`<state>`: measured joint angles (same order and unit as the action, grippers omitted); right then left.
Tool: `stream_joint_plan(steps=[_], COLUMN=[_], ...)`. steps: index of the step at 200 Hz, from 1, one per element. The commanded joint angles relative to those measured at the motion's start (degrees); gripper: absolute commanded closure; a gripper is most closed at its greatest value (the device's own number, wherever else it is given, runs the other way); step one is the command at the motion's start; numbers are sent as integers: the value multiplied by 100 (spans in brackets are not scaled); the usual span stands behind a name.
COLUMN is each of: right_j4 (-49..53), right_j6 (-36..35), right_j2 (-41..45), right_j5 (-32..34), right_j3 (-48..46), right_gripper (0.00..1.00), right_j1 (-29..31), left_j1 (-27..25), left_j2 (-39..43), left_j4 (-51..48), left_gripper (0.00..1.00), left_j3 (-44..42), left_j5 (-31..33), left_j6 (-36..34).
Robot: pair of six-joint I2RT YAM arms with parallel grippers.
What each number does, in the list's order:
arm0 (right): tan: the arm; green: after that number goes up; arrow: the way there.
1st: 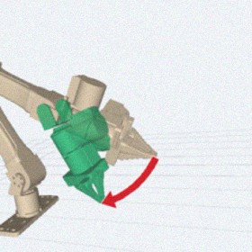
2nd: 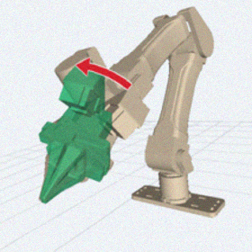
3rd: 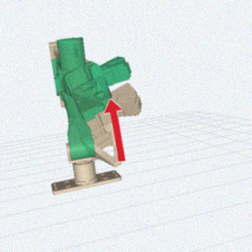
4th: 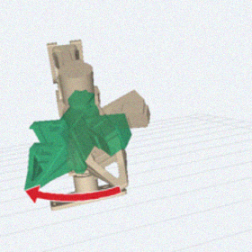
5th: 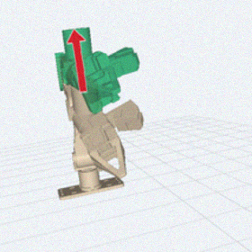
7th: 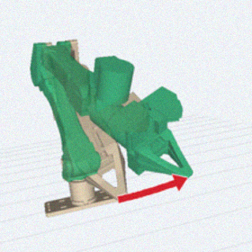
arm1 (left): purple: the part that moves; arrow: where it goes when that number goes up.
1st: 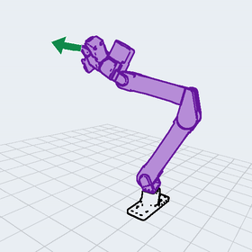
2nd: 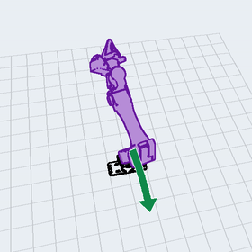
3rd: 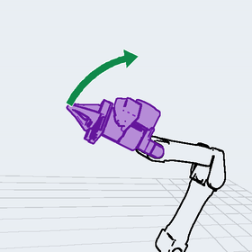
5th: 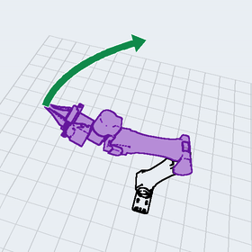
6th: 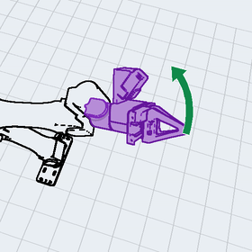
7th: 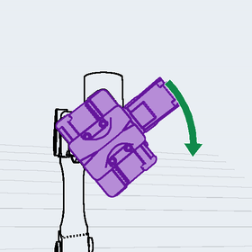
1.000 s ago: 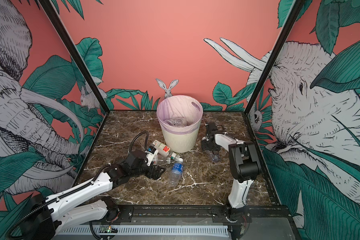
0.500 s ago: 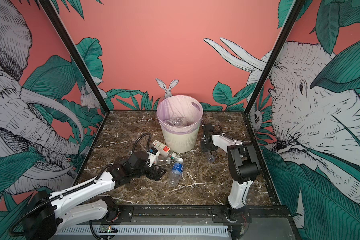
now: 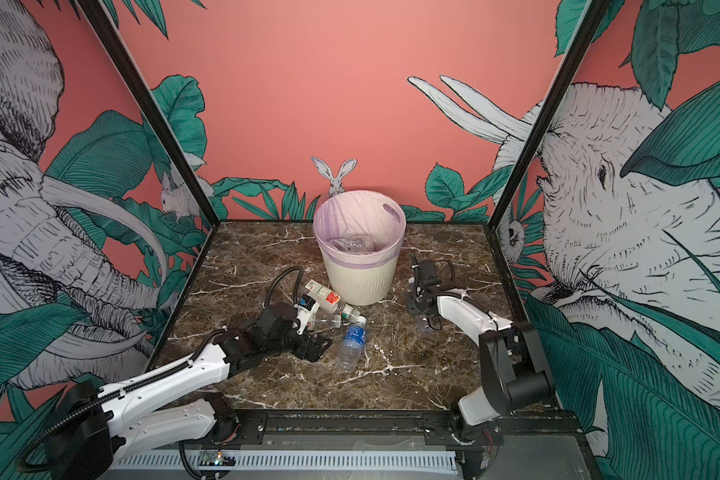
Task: Throw the plastic bottles in the bin
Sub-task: 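Lower the right gripper onto the purple-label bottle and grasp it, then lift the purple-label bottle over the bin and open the right gripper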
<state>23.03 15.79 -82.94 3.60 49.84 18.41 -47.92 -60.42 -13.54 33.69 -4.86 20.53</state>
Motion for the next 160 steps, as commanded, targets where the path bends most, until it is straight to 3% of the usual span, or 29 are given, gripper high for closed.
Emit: stream_joint_plan(steps=[1,82,160], right_j4=[-236,244,1188], right_j6=[203,454,592], right_j2=[520,2661,4293], right_j5=[150,230,267], right_j3=[-336,-1135,-1103], right_gripper=[72,73,73], right_j1=[79,370,553], left_j1=[-32,-33,-34], left_j2=[21,-262,-486], left_j4=[-81,0,12], left_gripper=[0,0,0], left_j3=[17,129,326], left_j5=[82,80,74], left_j6=[-32,-69,-149])
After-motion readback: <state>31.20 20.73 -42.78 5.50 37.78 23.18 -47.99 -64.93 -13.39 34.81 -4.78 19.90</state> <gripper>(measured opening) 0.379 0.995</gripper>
